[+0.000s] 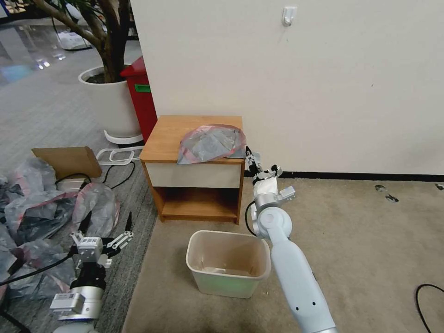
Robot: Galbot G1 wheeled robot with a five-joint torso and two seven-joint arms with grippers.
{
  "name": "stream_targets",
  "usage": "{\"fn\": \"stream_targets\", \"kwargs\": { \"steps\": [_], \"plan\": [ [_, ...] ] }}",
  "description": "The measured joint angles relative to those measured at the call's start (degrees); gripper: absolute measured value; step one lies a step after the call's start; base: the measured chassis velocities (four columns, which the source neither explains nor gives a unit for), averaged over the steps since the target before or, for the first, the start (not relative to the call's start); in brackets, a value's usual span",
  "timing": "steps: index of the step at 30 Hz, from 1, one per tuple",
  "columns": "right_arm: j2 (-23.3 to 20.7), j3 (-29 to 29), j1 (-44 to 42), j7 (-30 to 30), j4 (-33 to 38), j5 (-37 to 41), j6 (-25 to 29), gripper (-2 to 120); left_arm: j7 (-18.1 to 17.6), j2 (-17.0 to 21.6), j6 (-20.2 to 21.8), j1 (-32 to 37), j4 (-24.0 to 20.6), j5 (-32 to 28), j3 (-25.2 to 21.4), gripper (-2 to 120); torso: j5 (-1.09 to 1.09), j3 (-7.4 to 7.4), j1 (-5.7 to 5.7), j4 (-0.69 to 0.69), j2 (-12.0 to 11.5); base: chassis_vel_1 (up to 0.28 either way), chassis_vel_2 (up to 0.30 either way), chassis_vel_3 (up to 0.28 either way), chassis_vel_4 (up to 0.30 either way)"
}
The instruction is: Pick up the garbage bag from the table and place it over the trash can.
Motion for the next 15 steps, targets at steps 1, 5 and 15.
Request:
{"fn": "stream_targets", "kwargs": {
  "steps": [1, 5, 15],
  "plan": [
    [0.0, 0.0, 0.0, -0.1, 0.0, 0.0, 0.1, 30, 0.0, 0.0, 0.0, 0.0, 0.0, 0.0, 0.0, 100, 0.00, 0.00, 0.00, 0.00, 0.0, 0.000, 0.000, 0.000, 0.000],
    [-0.1, -0.1, 0.0, -0.4, 0.0, -0.1, 0.2, 14, 0.0, 0.0, -0.1, 0.2, 0.1, 0.0, 0.0, 100, 0.00, 0.00, 0.00, 0.00, 0.0, 0.000, 0.000, 0.000, 0.000],
    [-0.8, -1.0, -1.0, -0.2, 2.7, -0.1, 0.3, 0, -0.3, -0.4, -0.7, 0.2, 0.6, 0.0, -0.1, 100, 0.00, 0.00, 0.00, 0.00, 0.0, 0.000, 0.000, 0.000, 0.000]
  ]
}}
